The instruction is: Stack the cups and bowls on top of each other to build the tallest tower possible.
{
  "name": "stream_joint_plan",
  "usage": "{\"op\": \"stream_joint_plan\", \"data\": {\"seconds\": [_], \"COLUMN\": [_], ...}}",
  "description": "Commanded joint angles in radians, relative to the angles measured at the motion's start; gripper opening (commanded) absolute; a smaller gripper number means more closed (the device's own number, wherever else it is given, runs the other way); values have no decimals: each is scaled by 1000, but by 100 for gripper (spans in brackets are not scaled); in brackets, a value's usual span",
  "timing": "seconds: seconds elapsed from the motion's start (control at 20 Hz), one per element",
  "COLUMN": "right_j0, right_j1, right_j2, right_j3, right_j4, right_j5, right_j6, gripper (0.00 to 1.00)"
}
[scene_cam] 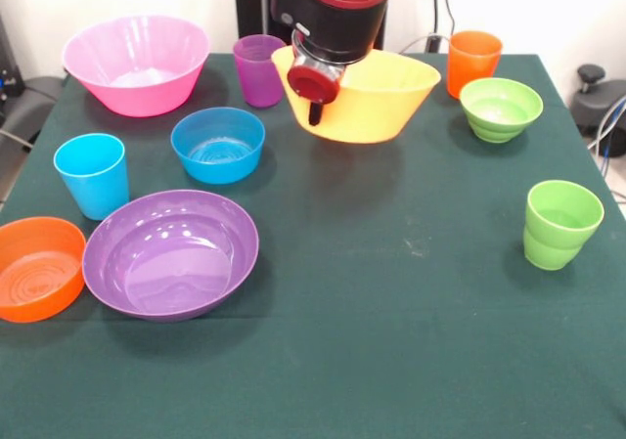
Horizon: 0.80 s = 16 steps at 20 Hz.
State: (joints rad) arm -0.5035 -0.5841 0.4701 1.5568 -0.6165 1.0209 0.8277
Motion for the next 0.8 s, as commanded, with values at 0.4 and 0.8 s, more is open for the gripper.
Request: {"op": "stream_joint_plan", "data": {"seconds": [0.4,0.8], "right_j0": [23,34], "right_j1": [89,160], "right_j2": [65,67], "right_j3": [-286,-388], "right_j4": [39,16], "right_j5": [168,143], "right_j6": [-108,-98], "gripper": [0,0]}}
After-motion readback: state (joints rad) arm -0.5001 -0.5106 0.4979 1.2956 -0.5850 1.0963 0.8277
